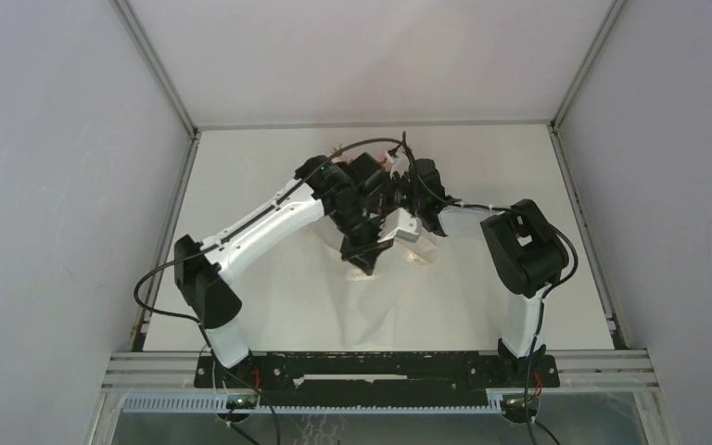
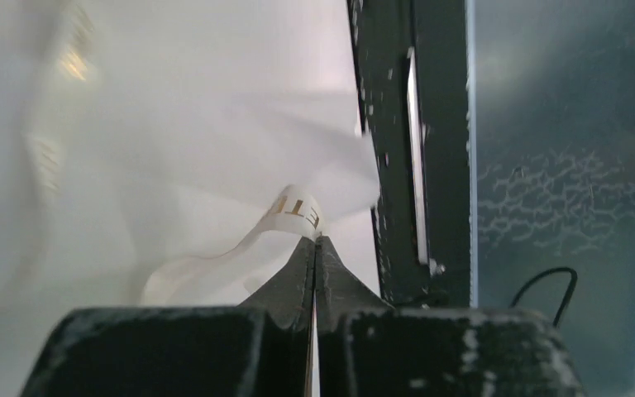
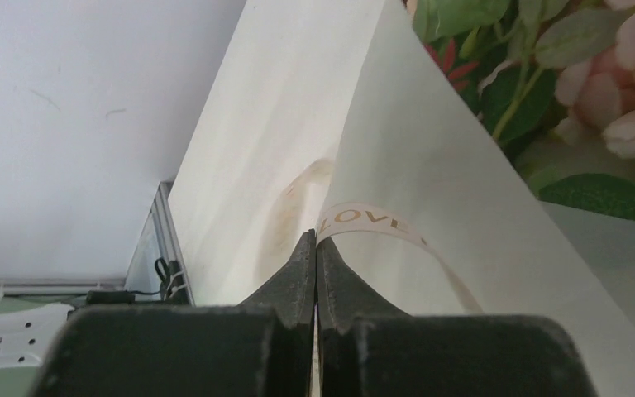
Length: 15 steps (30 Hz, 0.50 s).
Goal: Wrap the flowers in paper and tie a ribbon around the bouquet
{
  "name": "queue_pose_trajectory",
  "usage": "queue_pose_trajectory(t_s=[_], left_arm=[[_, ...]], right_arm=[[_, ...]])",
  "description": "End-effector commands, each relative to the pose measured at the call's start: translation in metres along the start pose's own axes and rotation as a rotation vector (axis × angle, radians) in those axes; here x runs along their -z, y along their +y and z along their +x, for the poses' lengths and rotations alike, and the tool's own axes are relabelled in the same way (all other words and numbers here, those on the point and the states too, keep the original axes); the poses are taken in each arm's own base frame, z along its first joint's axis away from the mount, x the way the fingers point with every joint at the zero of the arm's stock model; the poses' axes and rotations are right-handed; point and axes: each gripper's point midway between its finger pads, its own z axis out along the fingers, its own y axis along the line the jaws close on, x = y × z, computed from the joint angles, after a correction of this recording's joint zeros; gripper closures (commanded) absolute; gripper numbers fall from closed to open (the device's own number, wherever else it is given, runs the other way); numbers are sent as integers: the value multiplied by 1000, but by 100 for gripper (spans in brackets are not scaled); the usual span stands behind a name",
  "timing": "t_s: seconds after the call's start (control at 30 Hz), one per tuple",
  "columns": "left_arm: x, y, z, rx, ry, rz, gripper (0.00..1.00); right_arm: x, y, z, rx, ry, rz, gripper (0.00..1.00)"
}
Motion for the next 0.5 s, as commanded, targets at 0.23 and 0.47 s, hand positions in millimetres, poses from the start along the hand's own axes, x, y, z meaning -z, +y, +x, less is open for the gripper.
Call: queue_pose_trajectory(t_s=[0.23,0.47], left_arm=[[61,29,-127,16,-465,-18,100],[54,109,-102,272,-602,-113,100]], right_arm=[[-2,21,16,8,105,-136,85],[10,23,13,-11,111,-134,58]])
